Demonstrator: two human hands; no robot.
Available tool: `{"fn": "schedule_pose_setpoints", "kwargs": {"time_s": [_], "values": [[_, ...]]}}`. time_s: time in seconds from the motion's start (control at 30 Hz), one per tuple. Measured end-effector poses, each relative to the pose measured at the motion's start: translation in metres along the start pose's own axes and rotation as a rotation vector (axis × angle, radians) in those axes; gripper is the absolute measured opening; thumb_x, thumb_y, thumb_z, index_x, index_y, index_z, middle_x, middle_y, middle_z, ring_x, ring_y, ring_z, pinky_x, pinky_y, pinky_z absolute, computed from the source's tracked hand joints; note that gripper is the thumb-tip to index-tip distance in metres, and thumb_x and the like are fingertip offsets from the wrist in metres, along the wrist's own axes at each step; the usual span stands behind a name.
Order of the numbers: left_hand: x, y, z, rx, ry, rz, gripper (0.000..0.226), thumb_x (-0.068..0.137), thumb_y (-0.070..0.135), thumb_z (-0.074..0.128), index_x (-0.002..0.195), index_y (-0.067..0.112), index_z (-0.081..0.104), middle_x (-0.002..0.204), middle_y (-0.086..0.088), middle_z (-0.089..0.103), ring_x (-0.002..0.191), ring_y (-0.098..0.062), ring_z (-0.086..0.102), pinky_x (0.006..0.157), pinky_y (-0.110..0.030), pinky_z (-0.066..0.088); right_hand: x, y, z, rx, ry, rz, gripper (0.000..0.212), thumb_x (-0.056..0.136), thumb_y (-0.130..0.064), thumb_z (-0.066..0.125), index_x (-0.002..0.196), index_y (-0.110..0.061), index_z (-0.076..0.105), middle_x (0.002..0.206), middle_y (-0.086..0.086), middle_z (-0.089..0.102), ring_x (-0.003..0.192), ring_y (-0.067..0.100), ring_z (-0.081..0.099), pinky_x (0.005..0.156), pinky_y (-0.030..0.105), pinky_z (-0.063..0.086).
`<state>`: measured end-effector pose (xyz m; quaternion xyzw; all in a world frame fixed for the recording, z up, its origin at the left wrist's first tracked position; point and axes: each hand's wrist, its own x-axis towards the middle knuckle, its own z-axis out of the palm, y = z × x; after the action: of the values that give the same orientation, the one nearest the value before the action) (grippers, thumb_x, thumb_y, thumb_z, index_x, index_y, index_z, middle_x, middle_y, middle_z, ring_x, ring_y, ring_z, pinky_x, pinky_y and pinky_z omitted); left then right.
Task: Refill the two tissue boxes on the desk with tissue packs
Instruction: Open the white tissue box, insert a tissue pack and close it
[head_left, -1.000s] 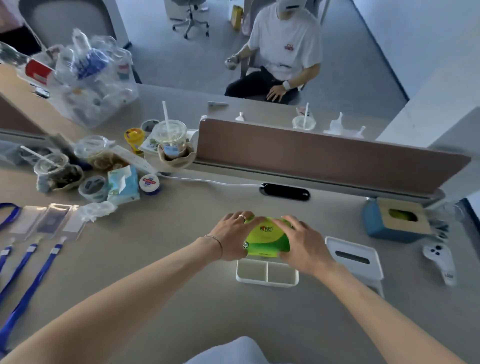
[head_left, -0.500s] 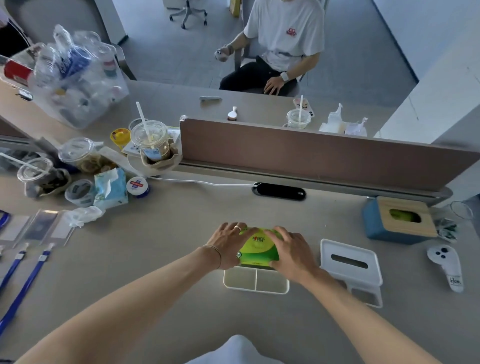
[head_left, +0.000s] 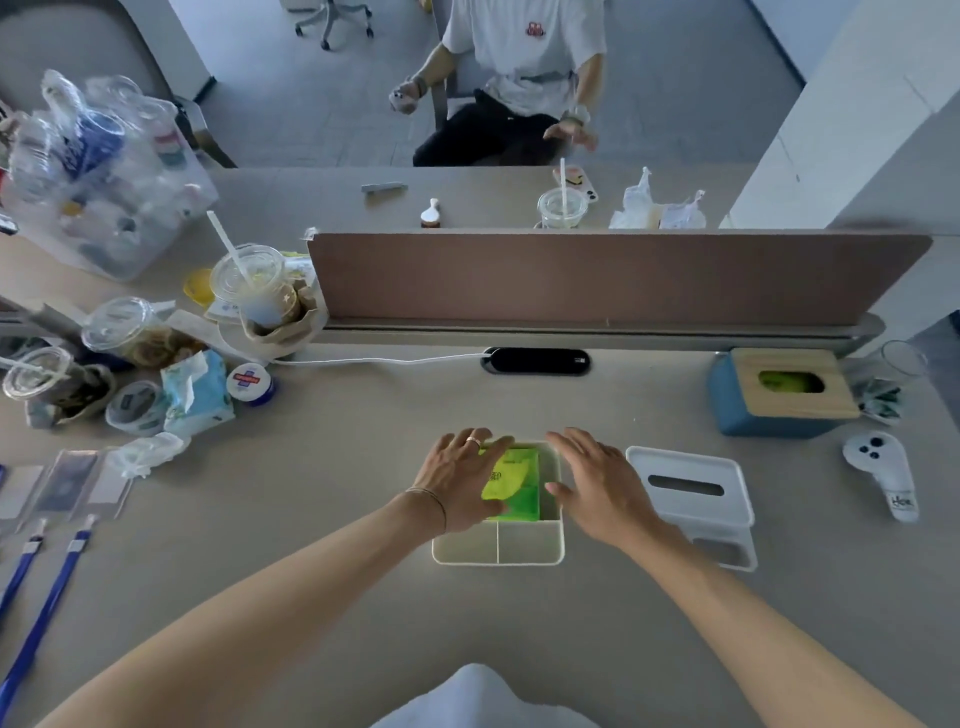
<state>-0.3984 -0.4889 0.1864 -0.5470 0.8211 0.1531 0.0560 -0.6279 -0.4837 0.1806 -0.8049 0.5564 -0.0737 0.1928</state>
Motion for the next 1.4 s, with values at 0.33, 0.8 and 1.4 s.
{"fn": "schedule_pose_setpoints", "kwargs": {"time_s": [0.33,0.8,1.4], "values": [[0.065,0.136,0.021,-0.062,-0.001,0.179,0.072,0.085,0.043,0.064,0.149,0.027,0.037,0.147,-0.005,0.046,0.132,-0.026,0.045,0.108,-0.037,0.032,-0.083,0.120,-0.028,-0.081,-0.011,0.244,0.052,0.079,-0.009,0.068,0.127,-0.026,0.059,0.129,-0.001,0.060,0.107,0.026,0.064,0.089,0.040,0.052],[0.122,0.203,0.078,0.053,-0.235,0.141,0.058,0.085,0.018,0.063,0.139,0.018,0.041,0.134,-0.009,0.053,0.122,-0.029,0.048,0.092,-0.039,0.043,-0.088,0.197,-0.001,-0.091,-0.244,0.254,0.044,0.077,-0.010,0.070,0.119,-0.017,0.060,0.136,0.002,0.051,0.124,0.027,0.050,0.099,0.038,0.045],[0.140,0.217,0.075,0.066,-0.193,0.223,0.061,0.086,0.009,0.059,0.143,0.023,0.043,0.115,-0.008,0.057,0.104,-0.027,0.056,0.077,-0.038,0.047,-0.088,0.214,0.006,-0.070,-0.223,0.170,0.059,0.071,-0.024,0.071,0.127,-0.028,0.052,0.125,-0.005,0.055,0.113,0.021,0.056,0.099,0.032,0.042]]}}
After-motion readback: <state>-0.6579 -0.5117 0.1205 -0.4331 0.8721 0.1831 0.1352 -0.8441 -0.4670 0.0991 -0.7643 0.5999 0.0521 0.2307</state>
